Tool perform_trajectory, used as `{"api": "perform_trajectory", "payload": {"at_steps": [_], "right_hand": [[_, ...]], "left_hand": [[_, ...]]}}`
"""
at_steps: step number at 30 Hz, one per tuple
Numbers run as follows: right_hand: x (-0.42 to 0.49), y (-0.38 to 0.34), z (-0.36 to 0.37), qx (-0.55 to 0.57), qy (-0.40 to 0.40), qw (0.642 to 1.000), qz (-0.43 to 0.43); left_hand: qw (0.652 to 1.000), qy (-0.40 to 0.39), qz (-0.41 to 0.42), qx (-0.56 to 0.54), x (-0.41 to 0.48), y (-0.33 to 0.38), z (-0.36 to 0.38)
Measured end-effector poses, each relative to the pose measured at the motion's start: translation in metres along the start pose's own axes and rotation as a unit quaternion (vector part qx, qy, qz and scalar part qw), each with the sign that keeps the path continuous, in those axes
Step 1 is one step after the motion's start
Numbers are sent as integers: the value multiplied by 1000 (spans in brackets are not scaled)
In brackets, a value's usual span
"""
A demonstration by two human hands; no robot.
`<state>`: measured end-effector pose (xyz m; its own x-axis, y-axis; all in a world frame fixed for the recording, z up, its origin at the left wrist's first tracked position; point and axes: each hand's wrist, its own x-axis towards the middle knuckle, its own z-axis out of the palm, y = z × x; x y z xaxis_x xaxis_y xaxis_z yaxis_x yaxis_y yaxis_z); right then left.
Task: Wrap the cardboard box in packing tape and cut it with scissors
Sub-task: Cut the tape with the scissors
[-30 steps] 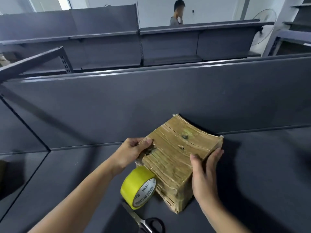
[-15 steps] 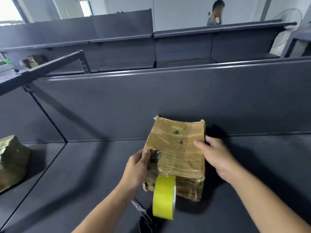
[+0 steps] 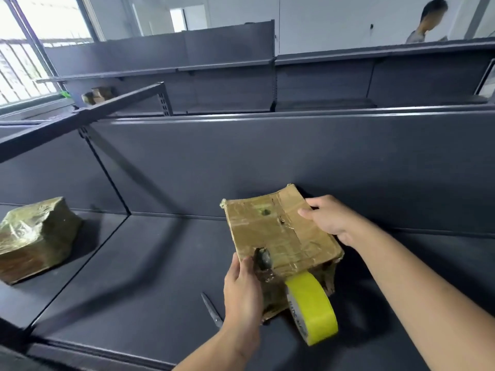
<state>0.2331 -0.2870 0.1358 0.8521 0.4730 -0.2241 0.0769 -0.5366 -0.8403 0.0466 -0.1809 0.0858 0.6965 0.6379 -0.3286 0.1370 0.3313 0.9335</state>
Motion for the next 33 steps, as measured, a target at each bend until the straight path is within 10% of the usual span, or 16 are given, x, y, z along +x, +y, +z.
{"api": "perform_trajectory", "payload": {"at_steps": [12,21,23,26,30,33], "right_hand": [[35,-38,27,-274,-44,950,-143],[-13,-45,49,-317,135,886,-309],[-42,-35,56,-290,177,863,-375],[-78,-8,73,-265,238,830,-429],[-94,30,109,-295,289,769,-488],[-95,47,136,-312,219,770,-512]], "left_hand": [[981,-10,-175,-81,-28,-5,20],[960,-202,-193,22,-7,14,-14],[919,-308,-139,202,10,30,-48],[747,-257,168,590,41,73,-85],[676,-211,476,522,72,117,-69],[608,-296,432,597,109,107,-41]]}}
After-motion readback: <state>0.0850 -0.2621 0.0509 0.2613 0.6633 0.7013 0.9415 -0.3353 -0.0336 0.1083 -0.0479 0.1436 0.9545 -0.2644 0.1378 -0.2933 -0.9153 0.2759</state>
